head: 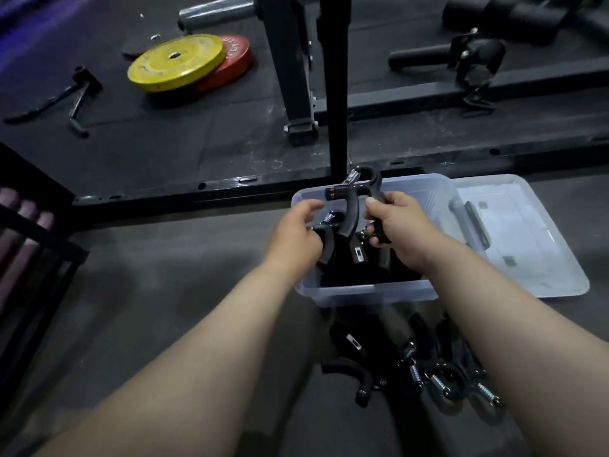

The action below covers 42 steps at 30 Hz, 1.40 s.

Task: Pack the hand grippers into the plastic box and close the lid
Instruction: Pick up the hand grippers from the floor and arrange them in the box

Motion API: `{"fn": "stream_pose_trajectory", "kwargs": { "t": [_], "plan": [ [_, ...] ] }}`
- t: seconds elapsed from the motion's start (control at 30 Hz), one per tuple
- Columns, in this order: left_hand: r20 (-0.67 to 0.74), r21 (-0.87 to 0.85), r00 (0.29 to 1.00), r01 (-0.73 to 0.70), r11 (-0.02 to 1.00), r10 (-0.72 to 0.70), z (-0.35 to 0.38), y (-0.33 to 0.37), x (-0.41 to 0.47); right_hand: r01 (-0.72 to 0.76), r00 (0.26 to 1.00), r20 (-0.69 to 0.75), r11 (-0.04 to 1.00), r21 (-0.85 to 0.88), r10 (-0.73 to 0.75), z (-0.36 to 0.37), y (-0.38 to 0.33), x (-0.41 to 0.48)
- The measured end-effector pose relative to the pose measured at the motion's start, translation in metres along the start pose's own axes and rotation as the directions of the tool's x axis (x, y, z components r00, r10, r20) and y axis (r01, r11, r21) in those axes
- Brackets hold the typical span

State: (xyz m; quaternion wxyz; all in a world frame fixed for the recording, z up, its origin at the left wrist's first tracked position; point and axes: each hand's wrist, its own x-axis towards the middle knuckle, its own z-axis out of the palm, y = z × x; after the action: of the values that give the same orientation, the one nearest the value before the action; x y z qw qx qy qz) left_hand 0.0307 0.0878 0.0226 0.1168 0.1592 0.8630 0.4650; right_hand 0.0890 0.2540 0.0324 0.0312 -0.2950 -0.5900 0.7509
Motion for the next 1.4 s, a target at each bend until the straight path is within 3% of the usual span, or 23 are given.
{"fn": "stream_pose_trajectory", "kwargs": {
  "t": [0.17, 0.37, 0.5, 0.57, 0.63, 0.7, 0.87, 1.23, 1.4],
  "plan": [
    [0.015, 0.153, 0.990, 0.137, 0.979, -0.141, 0.005, 0.000, -0.023, 0.022, 0.980, -0.193, 0.987, -0.158, -0.053, -0.037, -0.003, -0.012],
    [-0.039, 0.257, 0.993, 0.117, 0.959, -0.111, 0.010, -0.019, -0.017, -0.094, 0.988, -0.146, 0.941, -0.326, 0.048, -0.063, 0.004, -0.002],
    [-0.080, 0.248, 0.991, 0.122, 0.961, -0.106, 0.016, -0.024, -0.002, -0.087, 0.991, -0.131, 0.907, -0.412, 0.035, -0.054, 0.015, 0.017],
    [-0.091, 0.252, 0.991, 0.122, 0.960, -0.102, 0.020, -0.027, 0.005, -0.049, 0.989, -0.142, 0.794, -0.606, -0.048, -0.050, 0.019, 0.026],
    [-0.079, 0.278, 0.994, 0.100, 0.955, -0.081, 0.025, -0.033, 0.009, -0.080, 0.980, -0.173, 0.597, -0.798, -0.101, -0.050, 0.024, 0.032],
    [-0.063, 0.326, 0.997, 0.071, 0.943, -0.053, 0.030, -0.040, 0.009, -0.122, 0.980, -0.181, 0.457, -0.881, -0.088, -0.052, 0.029, 0.035],
    [-0.073, 0.393, 0.996, -0.017, 0.919, 0.050, 0.035, -0.052, 0.004, -0.047, 0.993, -0.098, 0.512, -0.858, -0.073, -0.057, 0.036, 0.042],
    [-0.079, 0.461, 0.996, 0.004, 0.887, 0.037, 0.036, -0.051, 0.003, -0.043, 0.991, -0.094, 0.444, -0.895, -0.093, -0.057, 0.045, 0.046],
    [-0.083, 0.490, 0.996, 0.009, 0.872, 0.036, 0.037, -0.051, 0.003, -0.068, 0.978, -0.161, 0.535, -0.842, -0.129, -0.054, 0.045, 0.042]
  ]
}}
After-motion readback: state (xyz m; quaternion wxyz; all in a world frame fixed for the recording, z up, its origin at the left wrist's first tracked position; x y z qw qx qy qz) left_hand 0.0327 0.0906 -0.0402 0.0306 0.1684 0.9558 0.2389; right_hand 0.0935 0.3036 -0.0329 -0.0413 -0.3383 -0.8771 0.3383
